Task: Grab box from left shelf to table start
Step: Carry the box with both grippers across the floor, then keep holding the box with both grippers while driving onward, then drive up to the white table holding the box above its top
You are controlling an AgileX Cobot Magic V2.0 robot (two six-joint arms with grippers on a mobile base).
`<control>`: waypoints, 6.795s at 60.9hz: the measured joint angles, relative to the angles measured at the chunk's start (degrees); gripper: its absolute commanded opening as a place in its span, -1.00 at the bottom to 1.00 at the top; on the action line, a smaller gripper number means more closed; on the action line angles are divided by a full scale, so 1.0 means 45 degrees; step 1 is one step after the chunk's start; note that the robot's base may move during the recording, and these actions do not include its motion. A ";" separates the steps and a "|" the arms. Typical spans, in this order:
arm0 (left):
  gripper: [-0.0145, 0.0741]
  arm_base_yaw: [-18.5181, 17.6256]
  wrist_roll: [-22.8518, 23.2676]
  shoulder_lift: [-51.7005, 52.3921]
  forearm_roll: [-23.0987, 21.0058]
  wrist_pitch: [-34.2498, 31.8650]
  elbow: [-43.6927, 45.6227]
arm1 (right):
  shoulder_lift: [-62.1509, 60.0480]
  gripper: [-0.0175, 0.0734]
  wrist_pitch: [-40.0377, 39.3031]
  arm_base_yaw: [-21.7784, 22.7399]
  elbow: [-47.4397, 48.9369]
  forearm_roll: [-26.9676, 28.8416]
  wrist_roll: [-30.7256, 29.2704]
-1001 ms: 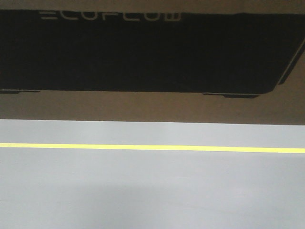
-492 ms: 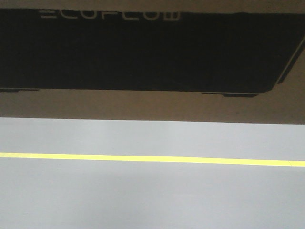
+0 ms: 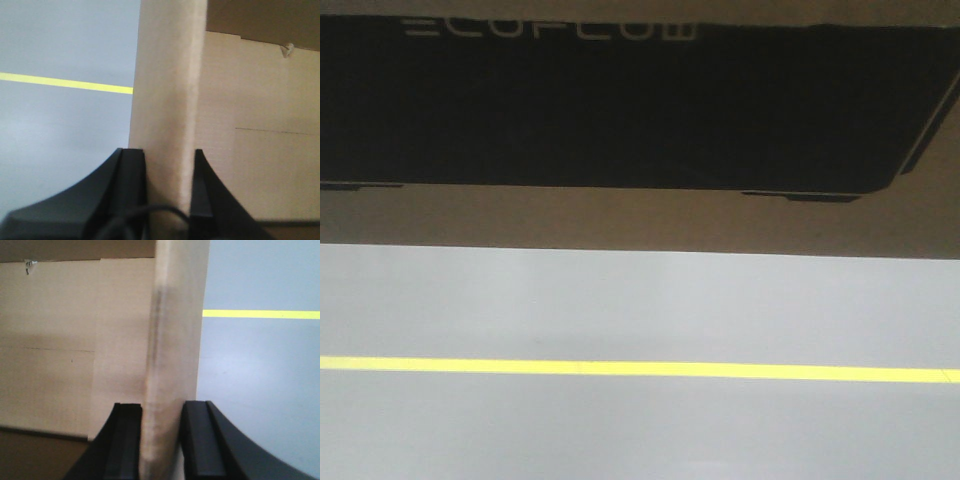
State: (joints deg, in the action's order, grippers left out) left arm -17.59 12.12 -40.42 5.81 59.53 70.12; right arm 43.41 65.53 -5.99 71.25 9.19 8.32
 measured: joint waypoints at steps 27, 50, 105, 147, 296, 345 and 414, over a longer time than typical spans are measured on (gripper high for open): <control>-0.87 0.0000 -0.0022 -0.0129 -0.0076 -0.0082 0.0000 | 0.0018 -0.58 0.0000 0.0000 0.0000 -0.0050 0.0000; -0.87 0.0000 -0.0045 -0.0129 -0.0076 -0.0105 0.0000 | 0.0018 -0.58 0.0000 0.0000 0.0000 -0.0072 0.0000; -0.87 0.0000 -0.0045 -0.0175 -0.0076 -0.0217 0.0000 | 0.0018 -0.58 -0.0022 0.0000 0.0000 -0.0119 0.0000; -0.87 0.0000 -0.0123 -0.0175 -0.0076 -0.0562 0.0000 | 0.0018 -0.58 -0.0022 0.0000 0.0000 -0.0143 0.0000; -0.87 0.0000 -0.0142 -0.0328 -0.0081 -0.0492 -0.0020 | 0.0018 -0.58 0.0013 0.0000 0.0000 -0.0192 0.0050; -0.87 0.0000 -0.0142 -0.0328 -0.0037 -0.0492 -0.0020 | 0.0018 -0.58 0.0031 0.0000 0.0000 -0.0169 0.0050; -0.87 0.0000 -0.0142 -0.0328 -0.0053 -0.0559 -0.0020 | 0.0018 -0.58 0.0031 0.0000 0.0000 -0.0173 0.0050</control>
State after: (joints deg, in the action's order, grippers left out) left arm -17.59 11.48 -41.90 5.57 57.01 70.03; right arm 43.49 65.67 -5.99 71.25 8.41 8.54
